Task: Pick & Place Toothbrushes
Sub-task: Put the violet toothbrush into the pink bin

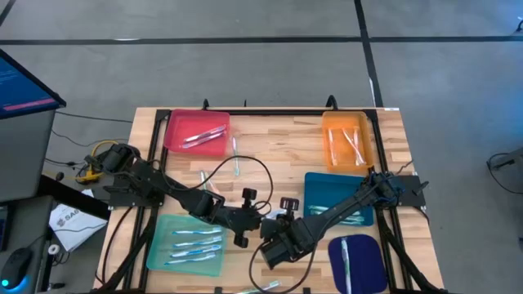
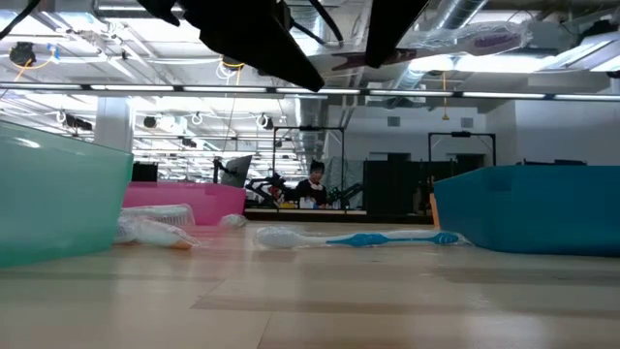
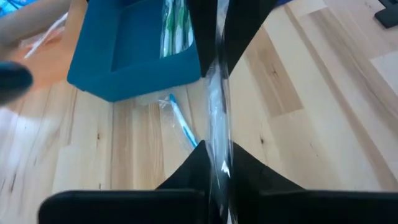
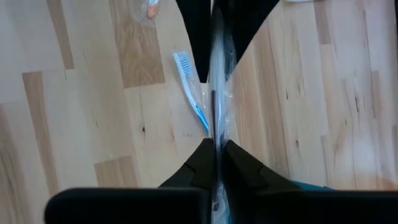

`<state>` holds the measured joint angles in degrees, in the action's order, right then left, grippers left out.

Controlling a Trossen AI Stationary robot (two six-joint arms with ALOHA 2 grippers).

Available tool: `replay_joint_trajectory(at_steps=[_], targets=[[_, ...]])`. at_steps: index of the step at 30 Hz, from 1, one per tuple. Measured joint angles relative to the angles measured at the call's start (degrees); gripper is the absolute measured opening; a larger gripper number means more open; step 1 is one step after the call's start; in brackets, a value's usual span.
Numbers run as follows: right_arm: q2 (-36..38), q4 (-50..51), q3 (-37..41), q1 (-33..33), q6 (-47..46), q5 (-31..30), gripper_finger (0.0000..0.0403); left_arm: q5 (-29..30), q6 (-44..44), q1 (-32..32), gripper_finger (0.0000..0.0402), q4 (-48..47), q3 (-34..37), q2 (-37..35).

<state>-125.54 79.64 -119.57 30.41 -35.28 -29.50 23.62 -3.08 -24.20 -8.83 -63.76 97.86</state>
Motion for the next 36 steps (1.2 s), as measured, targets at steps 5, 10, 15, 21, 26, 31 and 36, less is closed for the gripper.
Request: replay_joint_trajectory(at_steps=[5, 10, 15, 21, 26, 31, 36], targets=[[0.0, -0.2, 0.0, -0.1, -0.1, -0.2, 0.0057, 0.0, 0.8, 0.2, 0.0016, -0.5, 0.0, 0.0], [0.0, -0.9, 0.0, -0.1, 0.2, -0.9, 0.0110, 0.0, 2.5, 0.4, 0.0016, -0.9, 0.0, -0.9], [0.0, -1.1, -3.4, 0.0, 6.3, -1.1, 0.0187, 0.6, 5.5, 0.6, 0.0016, -6.1, 0.0, -4.1], [0.0, -2.9, -8.9, 2.4, 18.2, -4.9, 0.0240, 0.3, 10.6, 1.0, 0.0016, -11.4, 3.4, -11.4], [0.3, -2.9, -13.0, 4.6, 18.8, -16.5, 0.0245, 1.6, 16.1, 3.3, 0.0016, -14.6, 10.0, -20.5], [2.1, -5.2, -13.2, 7.1, 18.7, -25.1, 0.0245, 2.9, 22.5, 12.7, 0.0016, -17.4, 18.2, -33.2], [1.9, -12.6, -12.4, 10.1, 26.3, -25.9, 0.0245, -13.1, 17.9, 31.7, 0.0016, -21.1, 22.5, -42.6]])
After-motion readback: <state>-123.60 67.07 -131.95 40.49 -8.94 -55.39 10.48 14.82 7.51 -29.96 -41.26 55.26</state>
